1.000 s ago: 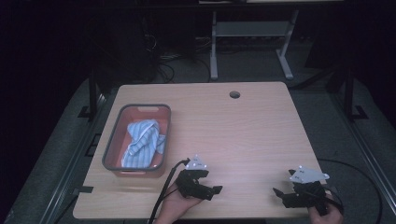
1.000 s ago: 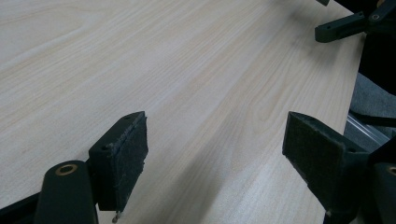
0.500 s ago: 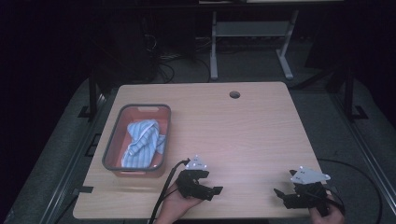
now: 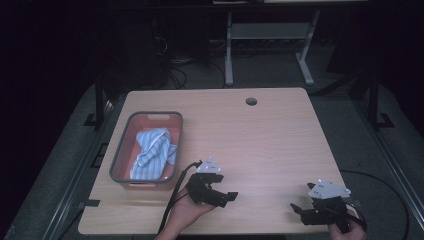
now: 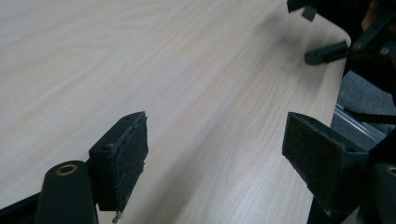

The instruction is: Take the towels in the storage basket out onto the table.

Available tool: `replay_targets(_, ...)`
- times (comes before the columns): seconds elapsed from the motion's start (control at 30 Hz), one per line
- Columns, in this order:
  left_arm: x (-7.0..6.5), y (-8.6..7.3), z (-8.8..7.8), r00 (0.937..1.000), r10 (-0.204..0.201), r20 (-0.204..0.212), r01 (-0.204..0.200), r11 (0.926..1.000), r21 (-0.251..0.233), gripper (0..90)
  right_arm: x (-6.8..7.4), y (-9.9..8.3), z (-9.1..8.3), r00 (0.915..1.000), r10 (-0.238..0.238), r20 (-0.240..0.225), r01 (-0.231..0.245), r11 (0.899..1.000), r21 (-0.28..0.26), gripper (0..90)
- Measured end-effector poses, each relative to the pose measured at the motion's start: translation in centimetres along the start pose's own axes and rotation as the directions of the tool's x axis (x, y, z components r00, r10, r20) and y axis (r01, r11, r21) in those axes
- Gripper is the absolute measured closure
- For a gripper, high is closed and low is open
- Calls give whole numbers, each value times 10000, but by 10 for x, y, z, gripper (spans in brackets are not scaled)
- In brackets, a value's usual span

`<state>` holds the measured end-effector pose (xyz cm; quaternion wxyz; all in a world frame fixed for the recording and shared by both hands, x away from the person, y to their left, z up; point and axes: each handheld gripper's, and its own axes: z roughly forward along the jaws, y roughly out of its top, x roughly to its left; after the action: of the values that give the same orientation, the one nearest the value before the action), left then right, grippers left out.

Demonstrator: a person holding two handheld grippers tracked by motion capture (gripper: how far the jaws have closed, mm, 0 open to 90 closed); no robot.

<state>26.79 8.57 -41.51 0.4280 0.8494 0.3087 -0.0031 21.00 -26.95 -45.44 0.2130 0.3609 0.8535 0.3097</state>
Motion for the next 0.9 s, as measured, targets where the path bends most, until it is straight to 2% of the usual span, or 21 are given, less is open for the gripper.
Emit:
replay_targets(0.13,7,10,-10,9998,139,-129,-138,9999,92,229,1,-1,-2,10000,23,73,-23,10000,16,139)
replay_targets(0.3,17,22,-22,9996,99,-263,-90,9993,351,230,0,0,-2,9998,137,152,-137,9999,12,139)
replay_targets(0.5,29,34,-33,9990,-44,-434,54,9997,235,225,0,-1,0,9999,92,140,-93,9999,63,139)
replay_targets(0.6,30,38,-36,9983,-120,-568,131,9997,207,223,0,0,0,9999,87,94,-87,10000,19,139)
replay_targets(0.9,38,53,-47,9986,-161,-512,182,9990,401,235,2,2,0,10000,30,90,-30,10000,-65,139)
